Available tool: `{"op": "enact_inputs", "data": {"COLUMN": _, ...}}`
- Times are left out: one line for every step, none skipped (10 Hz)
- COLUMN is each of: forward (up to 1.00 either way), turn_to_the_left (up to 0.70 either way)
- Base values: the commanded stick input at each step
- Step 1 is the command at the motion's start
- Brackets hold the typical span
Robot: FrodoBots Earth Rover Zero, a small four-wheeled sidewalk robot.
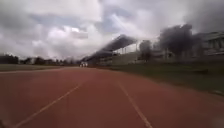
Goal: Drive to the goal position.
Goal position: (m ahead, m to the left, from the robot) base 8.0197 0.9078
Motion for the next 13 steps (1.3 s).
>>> {"op": "enact_inputs", "data": {"forward": 0.70, "turn_to_the_left": 0.01}}
{"op": "enact_inputs", "data": {"forward": 0.70, "turn_to_the_left": 0.01}}
{"op": "enact_inputs", "data": {"forward": 0.70, "turn_to_the_left": 0.01}}
{"op": "enact_inputs", "data": {"forward": 0.70, "turn_to_the_left": 0.01}}
{"op": "enact_inputs", "data": {"forward": 0.70, "turn_to_the_left": 0.01}}
{"op": "enact_inputs", "data": {"forward": 0.70, "turn_to_the_left": 0.01}}
{"op": "enact_inputs", "data": {"forward": 0.70, "turn_to_the_left": 0.01}}
{"op": "enact_inputs", "data": {"forward": 0.70, "turn_to_the_left": 0.01}}
{"op": "enact_inputs", "data": {"forward": 0.70, "turn_to_the_left": 0.01}}
{"op": "enact_inputs", "data": {"forward": 0.70, "turn_to_the_left": 0.01}}
{"op": "enact_inputs", "data": {"forward": 0.70, "turn_to_the_left": 0.01}}
{"op": "enact_inputs", "data": {"forward": 0.70, "turn_to_the_left": 0.01}}
{"op": "enact_inputs", "data": {"forward": 0.70, "turn_to_the_left": 0.01}}
